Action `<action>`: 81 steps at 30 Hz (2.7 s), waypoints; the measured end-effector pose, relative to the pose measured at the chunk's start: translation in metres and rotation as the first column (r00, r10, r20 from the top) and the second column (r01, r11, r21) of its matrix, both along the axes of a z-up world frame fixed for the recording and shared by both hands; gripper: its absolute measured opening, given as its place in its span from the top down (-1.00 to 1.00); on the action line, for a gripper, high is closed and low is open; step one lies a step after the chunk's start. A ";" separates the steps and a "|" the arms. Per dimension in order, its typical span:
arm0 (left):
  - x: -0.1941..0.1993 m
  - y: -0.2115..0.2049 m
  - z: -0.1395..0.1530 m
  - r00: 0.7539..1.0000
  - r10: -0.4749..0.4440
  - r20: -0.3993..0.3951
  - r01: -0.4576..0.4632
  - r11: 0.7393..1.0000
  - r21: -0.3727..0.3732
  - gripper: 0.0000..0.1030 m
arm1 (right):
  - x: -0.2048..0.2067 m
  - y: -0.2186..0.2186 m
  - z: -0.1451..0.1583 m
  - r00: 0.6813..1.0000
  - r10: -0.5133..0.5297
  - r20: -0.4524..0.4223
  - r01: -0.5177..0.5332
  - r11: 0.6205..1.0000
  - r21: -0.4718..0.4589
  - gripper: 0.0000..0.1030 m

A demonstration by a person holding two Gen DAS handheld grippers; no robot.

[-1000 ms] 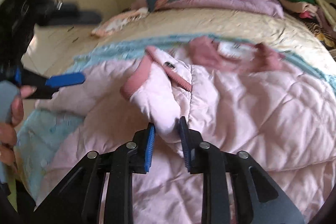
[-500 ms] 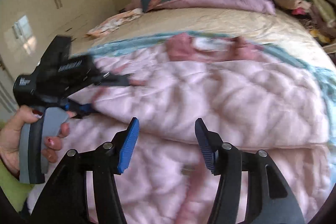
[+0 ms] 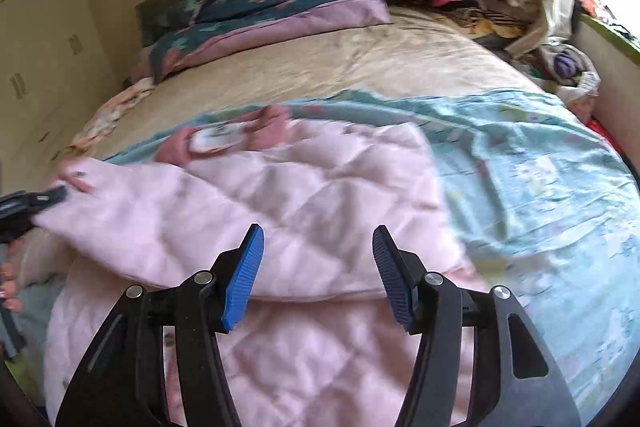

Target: Fold large clothes

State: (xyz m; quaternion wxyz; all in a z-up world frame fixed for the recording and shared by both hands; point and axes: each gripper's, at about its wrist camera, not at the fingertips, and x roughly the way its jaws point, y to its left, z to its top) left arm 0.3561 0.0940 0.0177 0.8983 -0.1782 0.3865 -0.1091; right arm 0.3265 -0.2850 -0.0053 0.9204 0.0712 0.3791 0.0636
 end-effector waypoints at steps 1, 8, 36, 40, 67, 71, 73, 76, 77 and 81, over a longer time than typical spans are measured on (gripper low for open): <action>0.001 0.002 -0.002 1.000 -0.001 -0.003 0.001 1.000 0.021 0.81 | 0.006 -0.005 -0.002 1.000 -0.015 -0.015 0.015 1.000 -0.017 -0.08; 0.004 0.009 -0.066 0.988 0.039 -0.150 -0.029 0.997 0.070 0.80 | 0.030 0.000 -0.026 0.994 0.035 -0.101 -0.038 0.999 -0.029 -0.08; -0.019 -0.009 -0.061 0.990 0.043 -0.131 -0.021 0.985 0.170 -0.32 | 0.025 0.008 -0.044 0.986 0.017 -0.167 -0.019 1.000 -0.005 -0.68; -0.030 -0.007 -0.046 0.990 0.093 -0.104 -0.069 0.975 0.211 -0.82 | 0.010 0.020 -0.031 0.990 0.042 -0.135 -0.042 0.999 0.007 -0.81; -0.097 0.107 -0.038 0.922 0.373 -0.107 -0.341 0.911 0.233 -0.82 | -0.026 0.138 0.020 0.975 0.215 -0.061 -0.218 0.975 -0.038 -0.84; -0.102 0.128 -0.043 0.901 0.418 -0.117 -0.388 0.896 0.214 -0.82 | -0.027 0.160 0.022 0.966 0.253 -0.055 -0.256 0.966 -0.047 -0.84; -0.104 0.136 -0.045 0.892 0.436 -0.119 -0.407 0.889 0.209 -0.82 | -0.028 0.173 0.022 0.961 0.270 -0.054 -0.273 0.961 -0.052 -0.84; -0.108 0.150 -0.048 0.877 0.465 -0.119 -0.437 0.876 0.203 -0.82 | -0.030 0.187 0.023 0.954 0.294 -0.052 -0.297 0.953 -0.060 -0.84; -0.108 0.153 -0.049 0.874 0.471 -0.119 -0.444 0.874 0.199 -0.82 | -0.031 0.195 0.024 0.951 0.306 -0.053 -0.309 0.949 -0.064 -0.84; -0.109 0.173 -0.057 0.850 0.509 -0.135 -0.483 0.856 0.184 -0.82 | -0.032 0.219 0.024 0.938 0.344 -0.052 -0.347 0.934 -0.085 -0.84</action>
